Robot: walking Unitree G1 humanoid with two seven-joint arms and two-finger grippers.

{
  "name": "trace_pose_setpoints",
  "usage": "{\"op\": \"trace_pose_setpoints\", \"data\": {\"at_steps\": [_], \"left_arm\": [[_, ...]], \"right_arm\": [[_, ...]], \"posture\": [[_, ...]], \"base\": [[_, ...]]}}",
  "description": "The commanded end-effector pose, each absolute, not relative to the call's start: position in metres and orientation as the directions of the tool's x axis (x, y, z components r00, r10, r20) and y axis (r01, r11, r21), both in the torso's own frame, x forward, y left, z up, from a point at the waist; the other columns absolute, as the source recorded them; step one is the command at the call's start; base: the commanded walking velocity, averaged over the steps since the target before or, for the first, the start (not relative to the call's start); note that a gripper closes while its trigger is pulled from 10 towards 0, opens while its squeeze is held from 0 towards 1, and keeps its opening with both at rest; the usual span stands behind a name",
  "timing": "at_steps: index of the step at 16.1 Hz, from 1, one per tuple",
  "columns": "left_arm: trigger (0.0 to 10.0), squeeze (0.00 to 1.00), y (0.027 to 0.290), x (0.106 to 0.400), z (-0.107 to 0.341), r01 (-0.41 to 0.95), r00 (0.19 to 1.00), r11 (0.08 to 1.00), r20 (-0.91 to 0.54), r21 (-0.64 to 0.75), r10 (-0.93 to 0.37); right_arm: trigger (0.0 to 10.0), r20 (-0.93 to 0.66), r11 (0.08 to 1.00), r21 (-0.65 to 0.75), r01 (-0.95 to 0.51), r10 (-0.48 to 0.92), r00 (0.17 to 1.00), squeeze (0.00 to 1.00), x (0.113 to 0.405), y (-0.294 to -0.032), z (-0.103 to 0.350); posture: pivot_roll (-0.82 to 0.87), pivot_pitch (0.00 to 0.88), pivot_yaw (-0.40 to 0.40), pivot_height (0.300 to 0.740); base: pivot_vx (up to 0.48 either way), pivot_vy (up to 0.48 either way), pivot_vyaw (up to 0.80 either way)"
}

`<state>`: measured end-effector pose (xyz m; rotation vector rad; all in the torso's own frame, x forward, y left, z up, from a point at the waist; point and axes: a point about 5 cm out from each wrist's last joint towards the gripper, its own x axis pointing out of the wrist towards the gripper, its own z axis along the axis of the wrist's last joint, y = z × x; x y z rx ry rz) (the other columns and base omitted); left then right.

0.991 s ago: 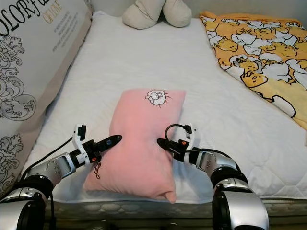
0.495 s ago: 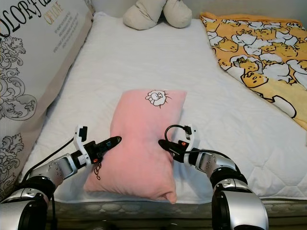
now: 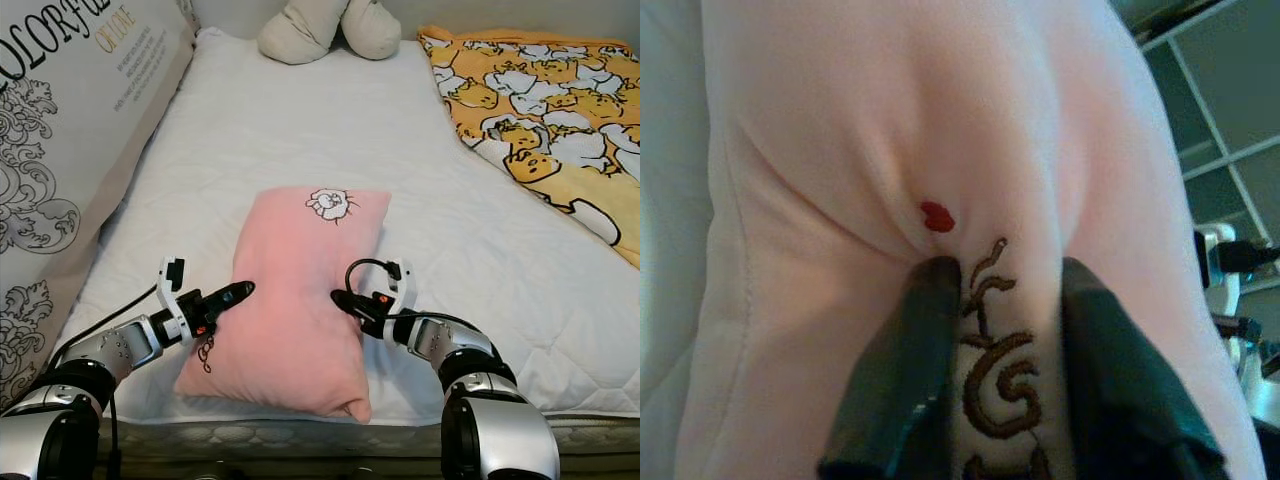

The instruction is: Clean up the room

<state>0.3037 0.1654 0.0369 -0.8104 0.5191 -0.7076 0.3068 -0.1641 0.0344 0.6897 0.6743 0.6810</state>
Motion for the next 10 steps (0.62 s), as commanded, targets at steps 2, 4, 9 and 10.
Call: {"op": "trace_pose_setpoints", "data": {"at_steps": [2, 4, 9, 10], "left_arm": [[0.0, 0.0, 0.157, 0.314, 0.052, 0.409, 0.651, 0.421, -0.064, -0.81, -0.756], [0.0, 0.0, 0.155, 0.319, 0.067, 0.455, 0.608, 0.317, 0.03, -0.832, -0.793], [0.0, 0.0, 0.158, 0.335, 0.107, 0.579, 0.569, 0.207, 0.209, -0.789, -0.795], [0.0, 0.0, 0.159, 0.339, 0.118, 0.603, 0.565, 0.194, 0.242, -0.774, -0.789]], "right_arm": [[0.0, -0.269, 0.543, 0.757, -0.364, 0.766, 0.584, 0.0, 0.315, -0.156, 0.046], [0.0, -0.195, 0.502, 0.756, -0.42, 0.785, 0.588, 0.0, 0.326, -0.156, 0.063], [0.0, -0.015, 0.402, 0.755, -0.517, 0.8, 0.6, 0.0, 0.349, -0.15, 0.106], [0.0, 0.024, 0.376, 0.751, -0.543, 0.805, 0.592, 0.0, 0.353, -0.148, 0.116]], "posture": [[-0.08, 0.0, 0.031, 0.74], [-0.08, 0.0, 0.031, 0.74], [-0.07, 0.0, 0.02, 0.74], [-0.07, 0.0, 0.018, 0.74]], "base": [[0.0, 0.0, 0.0], [0.0, 0.0, 0.0], [0.0, 0.0, 0.0], [0.0, 0.0, 0.0]]}}
